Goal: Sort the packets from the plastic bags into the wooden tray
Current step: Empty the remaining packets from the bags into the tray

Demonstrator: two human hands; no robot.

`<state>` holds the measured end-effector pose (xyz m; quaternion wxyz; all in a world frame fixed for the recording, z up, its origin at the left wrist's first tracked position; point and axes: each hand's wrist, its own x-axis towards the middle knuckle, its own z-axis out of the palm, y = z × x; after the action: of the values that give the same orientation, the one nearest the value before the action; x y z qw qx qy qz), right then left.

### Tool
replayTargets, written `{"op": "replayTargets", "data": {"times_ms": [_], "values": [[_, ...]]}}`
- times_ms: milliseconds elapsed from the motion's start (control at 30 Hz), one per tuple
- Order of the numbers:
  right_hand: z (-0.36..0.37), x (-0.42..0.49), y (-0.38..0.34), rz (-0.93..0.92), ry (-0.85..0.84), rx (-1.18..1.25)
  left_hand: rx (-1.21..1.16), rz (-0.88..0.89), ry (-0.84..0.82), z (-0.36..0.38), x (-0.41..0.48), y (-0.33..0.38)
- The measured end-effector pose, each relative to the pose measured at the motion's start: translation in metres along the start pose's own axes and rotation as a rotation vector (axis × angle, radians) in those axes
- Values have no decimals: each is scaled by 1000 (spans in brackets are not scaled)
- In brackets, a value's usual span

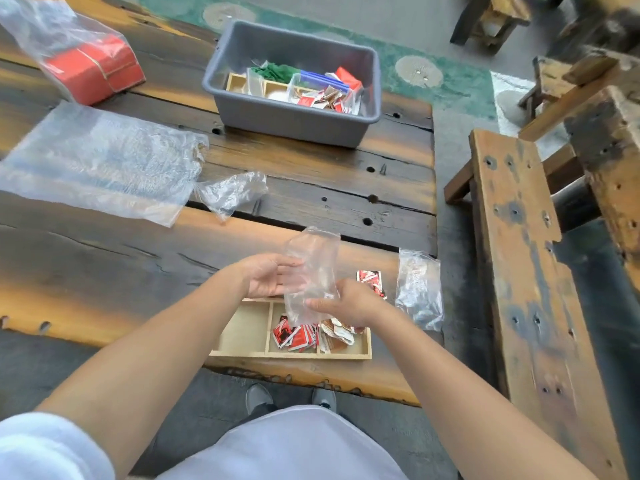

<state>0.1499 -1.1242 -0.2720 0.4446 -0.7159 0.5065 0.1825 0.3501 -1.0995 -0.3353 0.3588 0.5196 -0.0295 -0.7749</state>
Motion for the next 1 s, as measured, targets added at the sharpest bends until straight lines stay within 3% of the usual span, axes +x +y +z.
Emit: {"op": "replayTargets", "data": {"times_ms": [67,167,267,367,633,867,1000], "values": [[9,6,3,24,8,43,71,0,-5,-2,2,3],[18,10,9,58,51,337,81,26,-82,1,3,9],[16,11,19,79,237,706,118,59,-127,10,9,12],[11,13,38,102,354,862,203,98,-87,27,16,14],[-17,2,99,172,374,916,244,261,94,98,36,-9],[-54,1,182,229,385,937,238,245,81,174,67,-24],[-85,2,230,219,411,920,190,254,173,218,85,-35]]}}
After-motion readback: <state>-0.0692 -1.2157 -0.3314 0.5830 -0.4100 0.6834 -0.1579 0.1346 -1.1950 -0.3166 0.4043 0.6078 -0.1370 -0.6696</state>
